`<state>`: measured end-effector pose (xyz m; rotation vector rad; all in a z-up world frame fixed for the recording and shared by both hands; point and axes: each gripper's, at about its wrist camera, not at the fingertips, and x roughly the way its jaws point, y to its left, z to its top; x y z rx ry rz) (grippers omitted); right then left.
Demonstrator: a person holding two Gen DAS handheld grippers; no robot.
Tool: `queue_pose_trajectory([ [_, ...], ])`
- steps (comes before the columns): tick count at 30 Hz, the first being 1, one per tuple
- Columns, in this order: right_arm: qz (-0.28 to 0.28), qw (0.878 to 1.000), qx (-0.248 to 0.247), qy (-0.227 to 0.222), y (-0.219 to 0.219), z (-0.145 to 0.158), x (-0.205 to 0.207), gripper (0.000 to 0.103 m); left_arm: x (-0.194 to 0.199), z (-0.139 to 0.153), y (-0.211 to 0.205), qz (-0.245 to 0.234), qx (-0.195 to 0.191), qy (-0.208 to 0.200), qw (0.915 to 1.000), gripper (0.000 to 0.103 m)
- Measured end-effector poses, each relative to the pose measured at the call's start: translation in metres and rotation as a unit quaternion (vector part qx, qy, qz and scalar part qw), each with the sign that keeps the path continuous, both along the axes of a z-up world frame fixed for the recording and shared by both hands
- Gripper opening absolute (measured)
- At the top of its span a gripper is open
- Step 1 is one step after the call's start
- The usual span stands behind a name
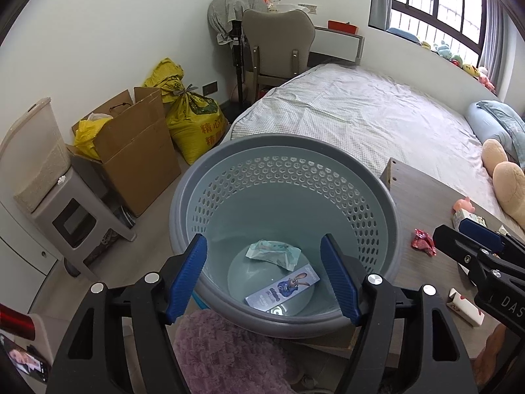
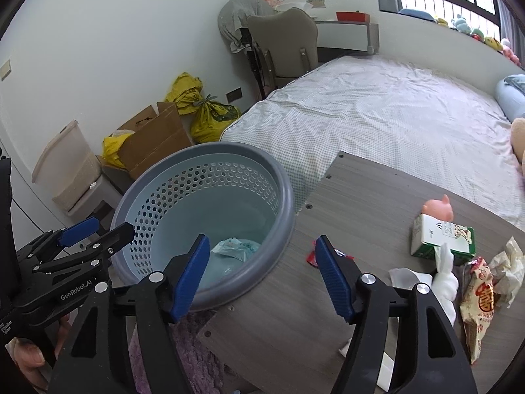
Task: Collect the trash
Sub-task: 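Withdraw both grippers from the basket back toward the table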
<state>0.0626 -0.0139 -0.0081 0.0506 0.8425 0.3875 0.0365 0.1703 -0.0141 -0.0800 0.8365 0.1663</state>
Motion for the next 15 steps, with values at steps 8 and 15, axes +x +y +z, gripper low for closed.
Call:
queue_pose_trajectory([
  [8, -0.025, 1.0, 0.002, -0.006, -0.028, 0.004, -0.019, 0.073, -0.011, 0.005, -0.019, -0.019, 0.001, -0.009, 0.9998, 0.07],
  [15, -0.044, 0.999, 0.005, -0.01, -0.054, 0.005, -0.038, 0.083, -0.02, 0.008, -0.038, -0.037, 0.003, -0.013, 0.9992, 0.071],
])
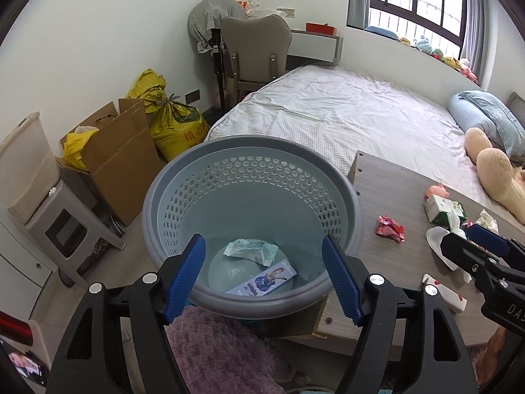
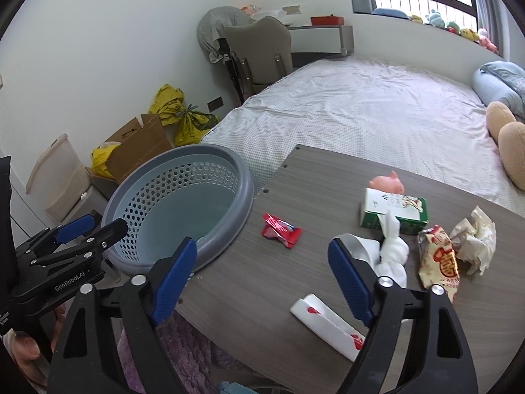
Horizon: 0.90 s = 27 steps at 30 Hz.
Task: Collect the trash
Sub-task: 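Withdraw both grippers from the basket back toward the table, then grasp the red-white snack bag with the right gripper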
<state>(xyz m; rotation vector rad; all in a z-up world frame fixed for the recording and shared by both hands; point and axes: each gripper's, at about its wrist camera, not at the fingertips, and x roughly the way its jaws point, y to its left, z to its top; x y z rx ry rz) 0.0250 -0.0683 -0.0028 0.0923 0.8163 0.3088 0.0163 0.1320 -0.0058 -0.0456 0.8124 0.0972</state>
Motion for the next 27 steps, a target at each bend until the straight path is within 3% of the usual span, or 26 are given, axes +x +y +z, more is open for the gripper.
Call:
queue_pose_trajectory([
  [12, -0.05, 0.999, -0.001, -0.002, -0.052, 0.0, -0.033, 0.087, -0.017, 0.011, -0.041, -0.043, 0.004, -0.013, 0.999, 0.074],
  [27, -0.134, 0.991, -0.007, 0.025, -0.125, -0.02, -0.07, 0.087, -0.021, -0.006, -0.096, -0.107, 0.003, 0.013, 0.9942, 0.074],
])
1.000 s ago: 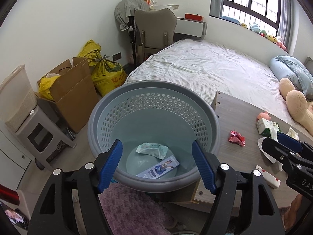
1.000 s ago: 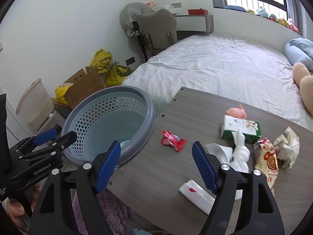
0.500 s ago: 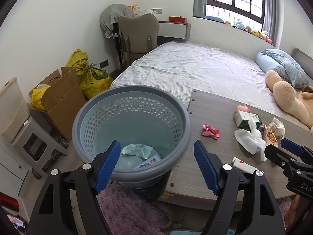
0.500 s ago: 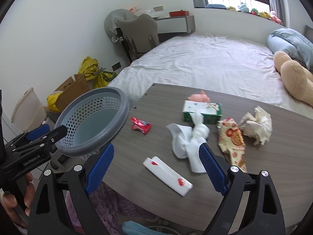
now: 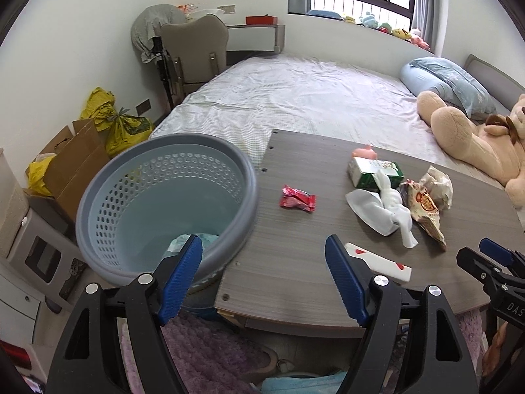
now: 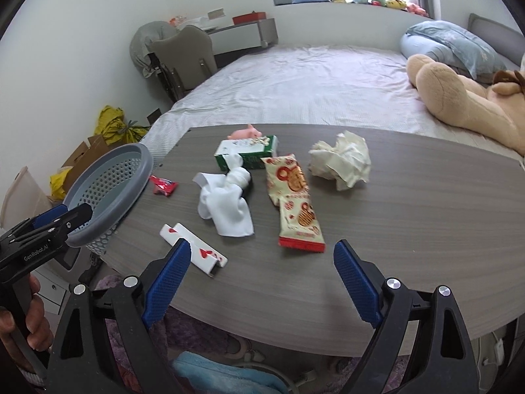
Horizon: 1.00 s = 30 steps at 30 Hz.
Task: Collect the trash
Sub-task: 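Grasp the red-white snack bag with the right gripper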
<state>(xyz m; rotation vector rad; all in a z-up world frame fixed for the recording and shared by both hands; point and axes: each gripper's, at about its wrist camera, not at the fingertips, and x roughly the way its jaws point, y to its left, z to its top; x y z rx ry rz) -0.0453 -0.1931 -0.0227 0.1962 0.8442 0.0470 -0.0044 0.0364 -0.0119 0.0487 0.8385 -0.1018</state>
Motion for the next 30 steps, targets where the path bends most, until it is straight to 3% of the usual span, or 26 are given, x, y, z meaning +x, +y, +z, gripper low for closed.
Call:
queue_pose_trajectory([
  [9, -0.014, 1.0, -0.017, -0.002, -0.015, -0.013, 0.005, 0.087, -0.001, -0.016, -0.025, -0.005, -0.003, 0.026, 0.9997, 0.074],
  [20, 0.02, 0.999, -0.031, 0.015, -0.023, -0.031, 0.044, 0.078, 0.001, -0.026, -0.043, 0.029, -0.016, 0.044, 0.9985, 0.074],
  [27, 0.03, 0.998, -0.036, 0.038, -0.026, -0.047, 0.061, 0.074, 0.002, -0.031, -0.061, 0.017, 0.001, 0.047, 0.9987, 0.074],
  [30, 0.034, 0.998, -0.036, 0.048, -0.025, -0.052, 0.067, 0.067, 0.003, -0.034, -0.063, 0.01, 0.002, 0.052, 0.9986, 0.074],
])
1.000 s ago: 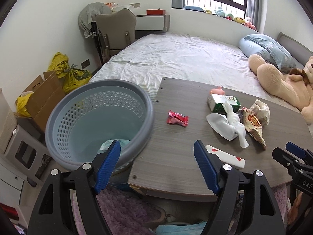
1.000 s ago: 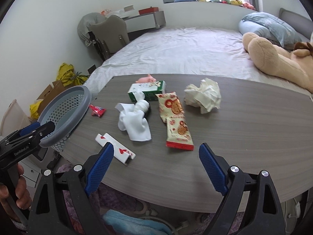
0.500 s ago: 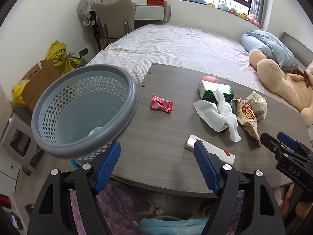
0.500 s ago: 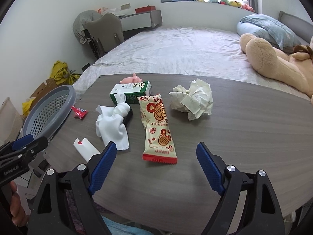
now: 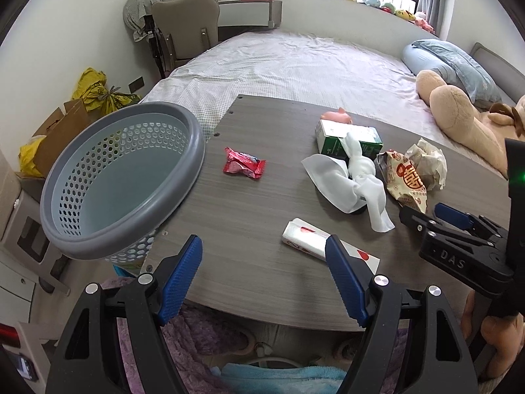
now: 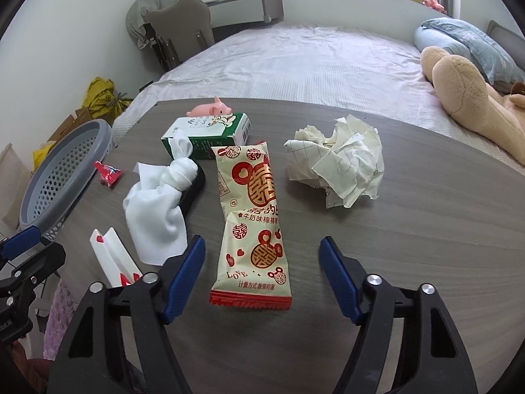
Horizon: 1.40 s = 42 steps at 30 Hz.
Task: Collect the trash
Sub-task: 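Grasp the red-white snack bag with the right gripper, then lift the snack bag with the right gripper while the left gripper approaches the white tube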
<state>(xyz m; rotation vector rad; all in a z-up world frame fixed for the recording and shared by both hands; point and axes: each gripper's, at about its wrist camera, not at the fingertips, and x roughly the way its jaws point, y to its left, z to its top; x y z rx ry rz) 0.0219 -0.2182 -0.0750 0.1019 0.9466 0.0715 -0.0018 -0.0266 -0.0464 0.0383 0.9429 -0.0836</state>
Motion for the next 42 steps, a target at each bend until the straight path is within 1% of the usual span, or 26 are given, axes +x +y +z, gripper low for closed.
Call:
queue_pose_trajectory([
  [3, 0.002, 1.0, -0.007, -0.004, 0.002, -0.001, 0.002, 0.061, 0.001, -0.003, -0.001, -0.003, 0.001, 0.004, 1.0, 0.074],
  [5, 0.001, 1.0, -0.008, -0.005, 0.003, -0.001, 0.004, 0.046, 0.002, -0.004, -0.002, -0.005, 0.005, 0.004, 1.0, 0.074],
  [6, 0.001, 1.0, -0.01, -0.005, 0.004, 0.0, 0.004, 0.041, 0.001, -0.004, -0.001, -0.007, 0.005, 0.004, 1.0, 0.074],
  [7, 0.002, 1.0, -0.01, -0.005, 0.004, 0.0, 0.005, 0.033, 0.001, -0.004, -0.001, -0.008, 0.005, 0.003, 0.9999, 0.074],
  [12, 0.005, 1.0, -0.005, -0.012, 0.005, 0.002, 0.001, 0.033, 0.0, -0.004, -0.002, -0.017, 0.005, -0.001, 0.9998, 0.074],
  [14, 0.003, 1.0, 0.006, -0.015, 0.004, 0.005, -0.004, 0.032, -0.001, -0.004, -0.002, -0.024, 0.003, -0.003, 0.9997, 0.074],
  [19, -0.014, 0.999, 0.03, -0.028, -0.005, 0.017, -0.025, 0.032, -0.002, -0.007, -0.005, -0.061, -0.003, 0.005, 0.9981, 0.074],
  [22, -0.027, 0.998, 0.037, -0.034, -0.013, 0.023, -0.041, 0.032, -0.002, -0.009, -0.005, -0.082, -0.013, 0.012, 0.9965, 0.074],
  [25, -0.039, 0.998, 0.037, -0.035, -0.018, 0.027, -0.055, 0.033, -0.003, -0.011, -0.01, -0.107, -0.018, 0.018, 0.9939, 0.075],
  [27, -0.047, 0.998, 0.037, -0.036, -0.022, 0.029, -0.063, 0.033, -0.004, -0.012, -0.015, -0.122, -0.016, 0.015, 0.9923, 0.079],
  [33, -0.064, 0.996, 0.039, -0.041, -0.031, 0.033, -0.076, 0.033, -0.006, -0.013, -0.032, -0.17, -0.009, 0.01, 0.9853, 0.079],
  [36, -0.065, 0.996, 0.04, -0.043, -0.032, 0.036, -0.076, 0.033, -0.002, -0.018, -0.041, -0.201, -0.018, 0.021, 0.9792, 0.079],
  [39, -0.064, 0.996, 0.042, -0.044, -0.032, 0.037, -0.077, 0.033, 0.003, -0.024, -0.045, -0.21, -0.017, 0.03, 0.9771, 0.079],
  [42, -0.064, 0.996, 0.044, -0.046, -0.031, 0.038, -0.079, 0.033, 0.006, -0.028, -0.045, -0.215, -0.018, 0.03, 0.976, 0.079],
])
